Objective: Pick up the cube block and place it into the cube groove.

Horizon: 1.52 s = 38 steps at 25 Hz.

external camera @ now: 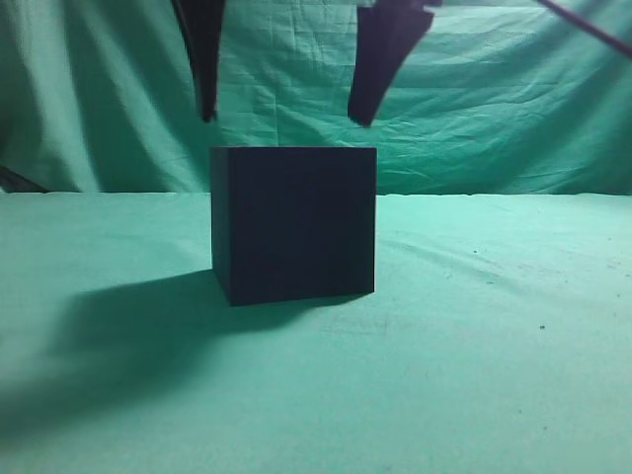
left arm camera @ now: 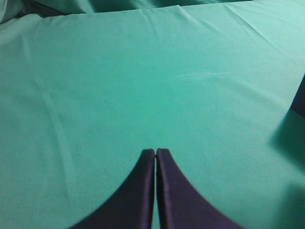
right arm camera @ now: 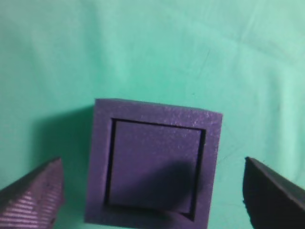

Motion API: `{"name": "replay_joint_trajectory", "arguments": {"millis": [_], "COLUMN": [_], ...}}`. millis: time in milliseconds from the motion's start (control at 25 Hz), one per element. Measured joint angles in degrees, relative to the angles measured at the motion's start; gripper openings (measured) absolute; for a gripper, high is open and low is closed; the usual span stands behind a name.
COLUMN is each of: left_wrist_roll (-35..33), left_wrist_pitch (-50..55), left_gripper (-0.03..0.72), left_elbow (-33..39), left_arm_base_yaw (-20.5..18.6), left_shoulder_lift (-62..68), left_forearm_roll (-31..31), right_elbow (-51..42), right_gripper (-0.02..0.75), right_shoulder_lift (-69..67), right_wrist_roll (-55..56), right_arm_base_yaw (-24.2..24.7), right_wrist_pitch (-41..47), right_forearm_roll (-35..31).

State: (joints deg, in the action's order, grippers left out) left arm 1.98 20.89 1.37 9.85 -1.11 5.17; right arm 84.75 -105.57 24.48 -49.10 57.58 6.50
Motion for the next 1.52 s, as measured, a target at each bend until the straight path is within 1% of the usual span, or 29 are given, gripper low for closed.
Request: {"name": "replay_joint_trajectory", "arguments": {"millis": [160, 200, 240, 280, 400, 440, 480, 600, 760, 1200, 1280, 1400, 1520], "left_wrist_roll": [0.00, 0.00, 0.00, 0.00, 0.00, 0.00, 0.00, 0.00, 0.00, 0.00, 0.00, 0.00, 0.00], "left_wrist_pitch": [0.00, 0.00, 0.00, 0.00, 0.00, 0.00, 0.00, 0.00, 0.00, 0.00, 0.00, 0.00, 0.00], "left_gripper": [0.000, 0.000, 0.000, 0.000, 0.000, 0.000, 0.000, 0.000, 0.000, 0.000, 0.000, 0.000, 0.000], "left_elbow": [0.00, 0.00, 0.00, 0.00, 0.00, 0.00, 0.00, 0.00, 0.00, 0.00, 0.00, 0.00, 0.00], "left_arm_base_yaw": [0.00, 0.00, 0.00, 0.00, 0.00, 0.00, 0.00, 0.00, 0.00, 0.00, 0.00, 0.00, 0.00], "left_shoulder_lift": [0.00, 0.00, 0.00, 0.00, 0.00, 0.00, 0.00, 0.00, 0.00, 0.00, 0.00, 0.00, 0.00], "left_forearm_roll": [0.00, 0.00, 0.00, 0.00, 0.00, 0.00, 0.00, 0.00, 0.00, 0.00, 0.00, 0.00, 0.00], "right_elbow": [7.65, 9.54, 11.77, 14.00, 17.31, 17.43, 17.43, 16.30, 10.96, -15.13, -20.36, -26.51, -29.66], "right_gripper": [0.647, 0.605, 0.557, 0.489, 0.243, 0.149, 0.088, 0.000, 0.000, 0.000, 0.000, 0.000, 0.000], "right_shoulder_lift": [0.00, 0.00, 0.00, 0.00, 1.19, 2.23, 3.56, 8.65, 17.87, 45.89, 50.50, 57.32, 63.13], "right_wrist_roll": [-1.92, -2.24, -2.41, -2.63, -4.28, -4.93, -5.31, -6.38, -6.84, -9.13, -11.16, -15.60, -17.90], "right_arm_base_yaw": [0.00, 0.00, 0.00, 0.00, 0.00, 0.00, 0.00, 0.00, -0.05, -0.05, -0.05, -0.05, -0.05], "right_wrist_pitch": [6.69, 9.00, 11.02, 12.02, 12.77, 13.18, 13.51, 13.76, 13.88, 14.27, 12.52, 8.98, 8.79], "right_forearm_roll": [0.47, 0.76, 1.27, 1.66, 2.27, 1.94, 1.31, -0.39, -1.49, -1.77, -2.98, -6.96, -11.84]}}
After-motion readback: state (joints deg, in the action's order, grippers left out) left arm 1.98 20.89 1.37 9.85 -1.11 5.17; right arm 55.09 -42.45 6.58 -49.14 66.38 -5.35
